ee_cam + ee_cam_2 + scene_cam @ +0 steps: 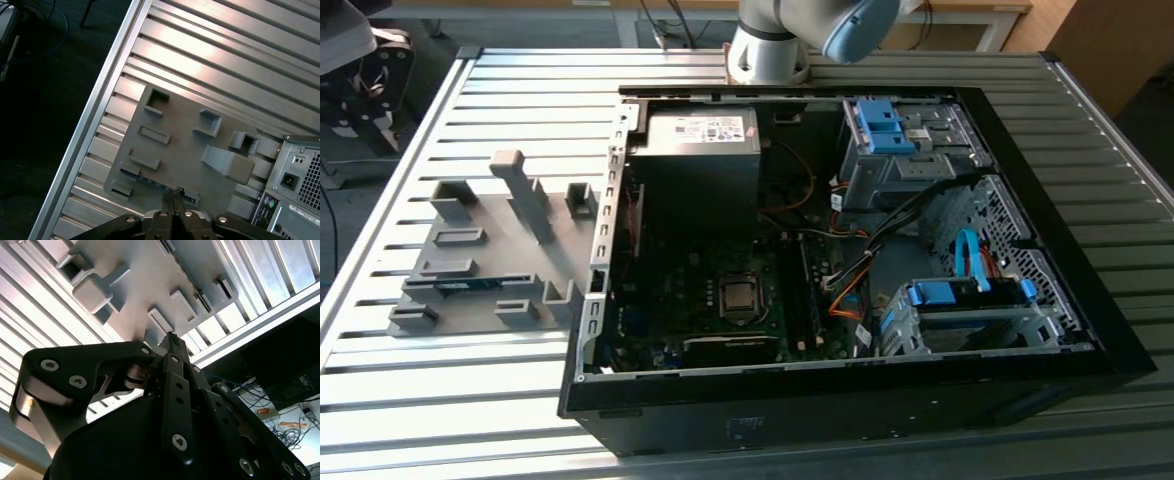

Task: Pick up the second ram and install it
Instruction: 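Pick up the second ram and move it above second insertion slot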

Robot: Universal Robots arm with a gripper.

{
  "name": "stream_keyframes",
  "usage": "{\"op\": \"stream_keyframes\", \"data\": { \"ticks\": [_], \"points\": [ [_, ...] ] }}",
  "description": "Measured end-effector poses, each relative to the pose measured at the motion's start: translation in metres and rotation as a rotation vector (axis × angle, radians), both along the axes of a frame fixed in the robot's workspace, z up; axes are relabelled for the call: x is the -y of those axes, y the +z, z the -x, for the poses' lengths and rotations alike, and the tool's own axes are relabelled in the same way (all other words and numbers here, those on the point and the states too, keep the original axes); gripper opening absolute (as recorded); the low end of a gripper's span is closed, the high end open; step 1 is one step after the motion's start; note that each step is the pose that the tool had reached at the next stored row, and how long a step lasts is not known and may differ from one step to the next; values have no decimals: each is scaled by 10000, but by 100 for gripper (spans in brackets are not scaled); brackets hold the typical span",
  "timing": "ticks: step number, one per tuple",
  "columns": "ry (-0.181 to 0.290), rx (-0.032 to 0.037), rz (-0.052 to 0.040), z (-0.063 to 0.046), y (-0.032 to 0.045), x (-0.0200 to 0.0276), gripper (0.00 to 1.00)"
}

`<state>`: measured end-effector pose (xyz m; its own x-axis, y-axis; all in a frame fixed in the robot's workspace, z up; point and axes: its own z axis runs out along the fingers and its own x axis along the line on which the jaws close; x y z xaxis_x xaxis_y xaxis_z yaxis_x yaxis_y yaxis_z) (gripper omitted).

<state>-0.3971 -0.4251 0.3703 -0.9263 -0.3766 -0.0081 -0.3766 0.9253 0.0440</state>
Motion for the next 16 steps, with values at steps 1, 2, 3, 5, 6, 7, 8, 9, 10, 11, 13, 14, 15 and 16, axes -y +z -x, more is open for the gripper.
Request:
{"op": "stream_keyframes", "data": {
  "ticks": [1,2,3,5,6,7,8,9,10,11,13,14,15,16],
  "points": [
    [109,-3,-1,1,-3,0,11],
    [216,-6,-1,1,-5,0,11],
    [315,-10,0,3,-7,1,11],
    [518,-12,-1,6,-13,2,11],
    [624,-13,0,8,-15,2,11],
    [716,-14,0,9,-16,2,11],
    [796,-14,0,11,-18,2,11],
    [871,-13,0,13,-21,2,11],
    [926,-11,-1,15,-23,3,11],
    [949,-12,0,16,-22,3,11],
    [956,-13,0,16,-22,3,11],
    [958,-13,0,16,-22,3,11],
    [959,-14,0,17,-22,3,11],
    [960,-14,0,17,-22,3,11]
  ]
}}
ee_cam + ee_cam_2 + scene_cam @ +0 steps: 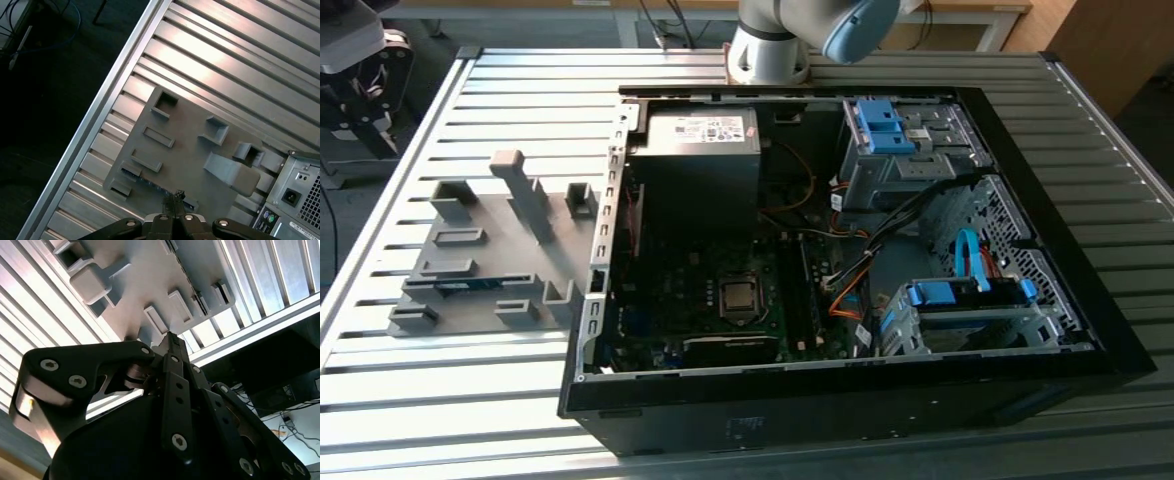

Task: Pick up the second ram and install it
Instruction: 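Pick up the second ram and move it above second insertion slot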

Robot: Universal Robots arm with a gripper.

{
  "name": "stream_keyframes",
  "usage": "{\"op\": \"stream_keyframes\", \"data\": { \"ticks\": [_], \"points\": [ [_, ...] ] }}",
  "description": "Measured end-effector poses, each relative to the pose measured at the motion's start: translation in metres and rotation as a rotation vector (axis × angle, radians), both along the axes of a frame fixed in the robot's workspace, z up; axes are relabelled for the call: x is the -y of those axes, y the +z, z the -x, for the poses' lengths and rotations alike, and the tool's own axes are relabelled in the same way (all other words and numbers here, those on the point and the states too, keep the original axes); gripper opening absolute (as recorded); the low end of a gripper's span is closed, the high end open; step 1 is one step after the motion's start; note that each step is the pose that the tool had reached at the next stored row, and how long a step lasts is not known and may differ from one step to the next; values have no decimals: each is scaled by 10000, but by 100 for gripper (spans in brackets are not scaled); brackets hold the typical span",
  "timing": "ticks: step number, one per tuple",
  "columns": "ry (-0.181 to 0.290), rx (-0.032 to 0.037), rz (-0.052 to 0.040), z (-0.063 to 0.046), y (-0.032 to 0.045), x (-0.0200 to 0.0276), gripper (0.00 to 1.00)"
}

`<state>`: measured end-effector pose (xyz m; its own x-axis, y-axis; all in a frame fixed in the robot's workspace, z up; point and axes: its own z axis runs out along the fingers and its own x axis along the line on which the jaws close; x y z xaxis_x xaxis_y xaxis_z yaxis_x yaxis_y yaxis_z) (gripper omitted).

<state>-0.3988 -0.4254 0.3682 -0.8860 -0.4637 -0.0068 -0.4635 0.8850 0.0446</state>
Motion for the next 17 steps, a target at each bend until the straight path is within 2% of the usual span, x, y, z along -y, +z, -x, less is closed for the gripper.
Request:
{"op": "stream_keyframes", "data": {
  "ticks": [6,17],
  "points": [
    [62,0,0,0,0,0,11],
    [639,1,0,1,0,0,11]
  ]
}}
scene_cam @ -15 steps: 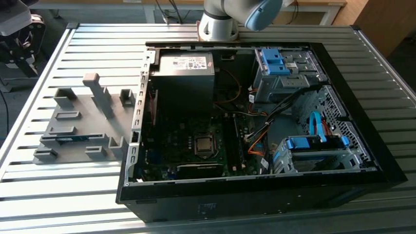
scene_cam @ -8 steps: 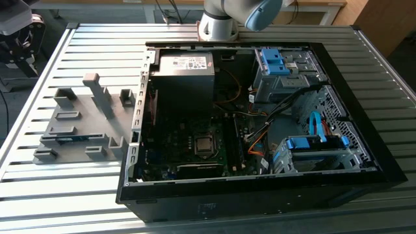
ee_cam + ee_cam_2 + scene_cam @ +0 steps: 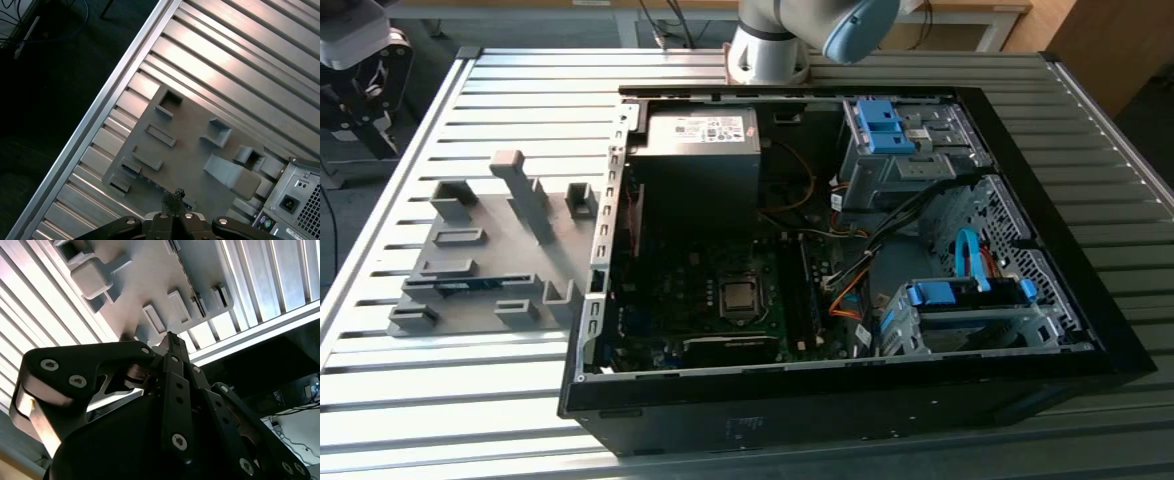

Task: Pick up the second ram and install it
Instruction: 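Pick up the second ram and move it above second insertion slot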

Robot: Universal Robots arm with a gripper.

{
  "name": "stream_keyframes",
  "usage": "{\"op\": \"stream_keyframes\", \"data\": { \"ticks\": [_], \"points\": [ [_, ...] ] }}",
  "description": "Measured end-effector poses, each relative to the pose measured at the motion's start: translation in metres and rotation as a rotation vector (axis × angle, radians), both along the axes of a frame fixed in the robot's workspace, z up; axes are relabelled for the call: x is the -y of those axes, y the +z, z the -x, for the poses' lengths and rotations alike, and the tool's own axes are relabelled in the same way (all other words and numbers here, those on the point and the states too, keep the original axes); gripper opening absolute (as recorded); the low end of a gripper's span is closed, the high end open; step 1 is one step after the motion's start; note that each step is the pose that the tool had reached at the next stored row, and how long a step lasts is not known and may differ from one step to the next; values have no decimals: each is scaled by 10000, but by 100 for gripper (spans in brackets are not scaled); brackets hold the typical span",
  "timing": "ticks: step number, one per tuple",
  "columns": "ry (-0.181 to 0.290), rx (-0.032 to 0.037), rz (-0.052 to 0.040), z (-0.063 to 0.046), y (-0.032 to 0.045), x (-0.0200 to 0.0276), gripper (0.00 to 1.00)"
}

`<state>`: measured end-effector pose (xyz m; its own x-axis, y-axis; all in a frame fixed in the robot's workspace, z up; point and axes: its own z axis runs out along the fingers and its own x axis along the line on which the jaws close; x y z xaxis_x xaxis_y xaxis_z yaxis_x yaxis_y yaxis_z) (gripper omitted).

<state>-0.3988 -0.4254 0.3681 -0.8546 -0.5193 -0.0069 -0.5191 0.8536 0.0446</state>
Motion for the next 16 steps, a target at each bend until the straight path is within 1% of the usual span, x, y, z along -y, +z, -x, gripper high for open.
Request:
{"op": "stream_keyframes", "data": {
  "ticks": [16],
  "points": [
    [576,0,0,2,-1,0,11]
  ]
}}
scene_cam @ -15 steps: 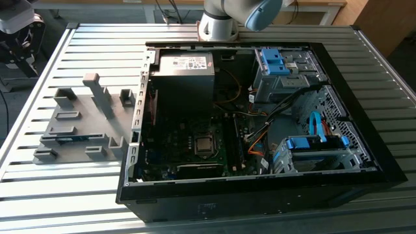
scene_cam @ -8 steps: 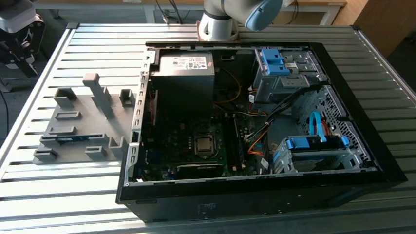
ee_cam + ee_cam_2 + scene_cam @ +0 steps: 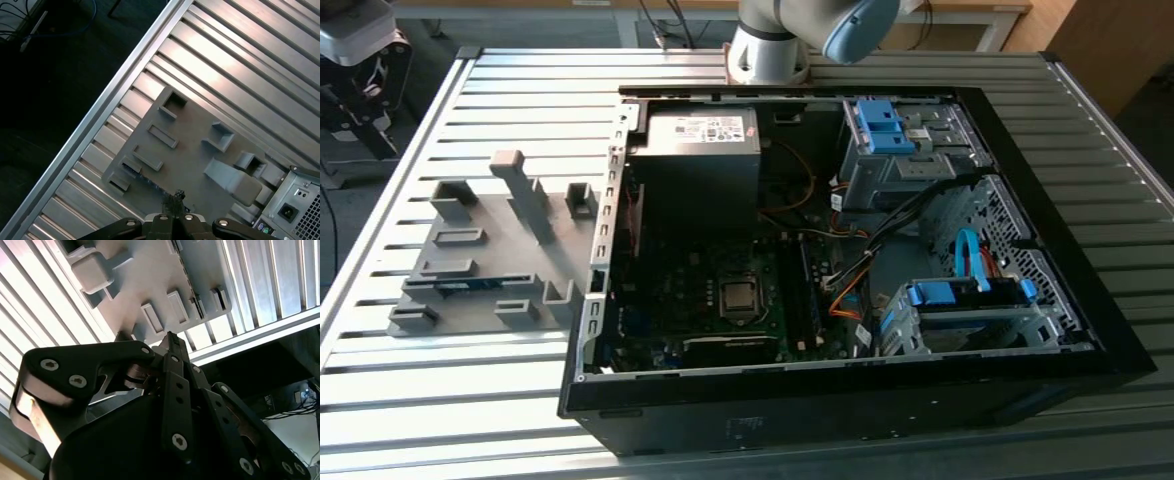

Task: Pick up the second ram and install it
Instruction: 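Pick up the second ram and move it above second insertion slot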

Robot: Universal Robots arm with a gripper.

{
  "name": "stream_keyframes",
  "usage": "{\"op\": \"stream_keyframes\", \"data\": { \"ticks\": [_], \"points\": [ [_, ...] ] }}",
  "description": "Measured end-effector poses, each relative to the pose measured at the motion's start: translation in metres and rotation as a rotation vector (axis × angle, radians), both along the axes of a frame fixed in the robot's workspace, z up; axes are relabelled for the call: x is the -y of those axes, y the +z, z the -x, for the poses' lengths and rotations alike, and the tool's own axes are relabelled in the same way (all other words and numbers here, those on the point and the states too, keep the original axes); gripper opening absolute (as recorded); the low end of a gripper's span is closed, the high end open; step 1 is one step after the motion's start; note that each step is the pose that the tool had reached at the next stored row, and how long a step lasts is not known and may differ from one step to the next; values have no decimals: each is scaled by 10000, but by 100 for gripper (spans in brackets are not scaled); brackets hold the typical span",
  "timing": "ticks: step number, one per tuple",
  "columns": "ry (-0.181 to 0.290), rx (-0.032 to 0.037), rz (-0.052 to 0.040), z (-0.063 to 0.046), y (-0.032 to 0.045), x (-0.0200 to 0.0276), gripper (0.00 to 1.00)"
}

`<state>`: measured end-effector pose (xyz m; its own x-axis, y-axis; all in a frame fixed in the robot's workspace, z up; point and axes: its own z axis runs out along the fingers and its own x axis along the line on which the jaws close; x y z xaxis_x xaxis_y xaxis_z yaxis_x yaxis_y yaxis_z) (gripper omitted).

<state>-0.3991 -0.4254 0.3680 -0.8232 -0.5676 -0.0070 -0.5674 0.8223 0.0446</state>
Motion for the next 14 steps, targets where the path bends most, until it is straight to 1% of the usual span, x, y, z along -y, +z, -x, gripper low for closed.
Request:
{"op": "stream_keyframes", "data": {
  "ticks": [14],
  "points": [
    [473,0,0,3,0,0,11]
  ]
}}
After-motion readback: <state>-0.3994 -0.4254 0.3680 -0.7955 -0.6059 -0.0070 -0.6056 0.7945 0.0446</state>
